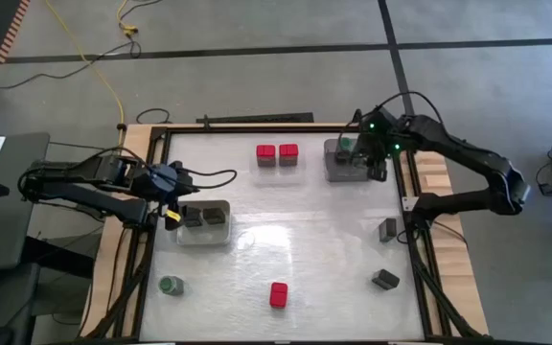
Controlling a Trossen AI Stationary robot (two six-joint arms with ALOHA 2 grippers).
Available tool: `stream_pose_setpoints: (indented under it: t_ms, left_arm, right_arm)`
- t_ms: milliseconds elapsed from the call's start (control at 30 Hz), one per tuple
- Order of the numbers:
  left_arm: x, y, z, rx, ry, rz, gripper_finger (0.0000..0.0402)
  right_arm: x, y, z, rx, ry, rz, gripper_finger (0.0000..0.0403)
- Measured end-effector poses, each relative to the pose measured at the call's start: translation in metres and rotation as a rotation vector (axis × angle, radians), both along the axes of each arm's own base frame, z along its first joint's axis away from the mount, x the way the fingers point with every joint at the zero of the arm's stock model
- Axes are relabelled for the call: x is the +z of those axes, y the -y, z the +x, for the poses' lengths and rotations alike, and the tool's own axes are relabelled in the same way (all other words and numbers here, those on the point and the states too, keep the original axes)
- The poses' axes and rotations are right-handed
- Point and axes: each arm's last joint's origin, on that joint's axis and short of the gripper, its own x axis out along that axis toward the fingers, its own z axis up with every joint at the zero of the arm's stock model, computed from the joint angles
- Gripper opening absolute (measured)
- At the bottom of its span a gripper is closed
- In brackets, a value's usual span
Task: Sort spices by type
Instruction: Put the green seasoning bottle into the black bin
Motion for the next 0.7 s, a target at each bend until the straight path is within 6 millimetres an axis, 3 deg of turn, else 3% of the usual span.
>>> stream_pose_setpoints:
  t_ms: [167, 433, 700]
  left_arm:
    - [0.0, 0.0, 0.0, 0.004, -0.001, 0.017, 0.0269]
    - [0.0, -0.001, 0.0, 0.0, -0.001, 0.024, 0.0269]
    - [0.0, -0.001, 0.0, 0.0, -0.001, 0.025, 0.0269]
  right_arm:
    - [-0.012, 0.012, 0.003, -0.009, -0.055, 0.032, 0.0219]
    - [-0.051, 0.021, 0.011, 0.058, -0.134, 0.066, 0.0219]
    - [-0.065, 0.026, 0.007, 0.059, -0.129, 0.051, 0.0219]
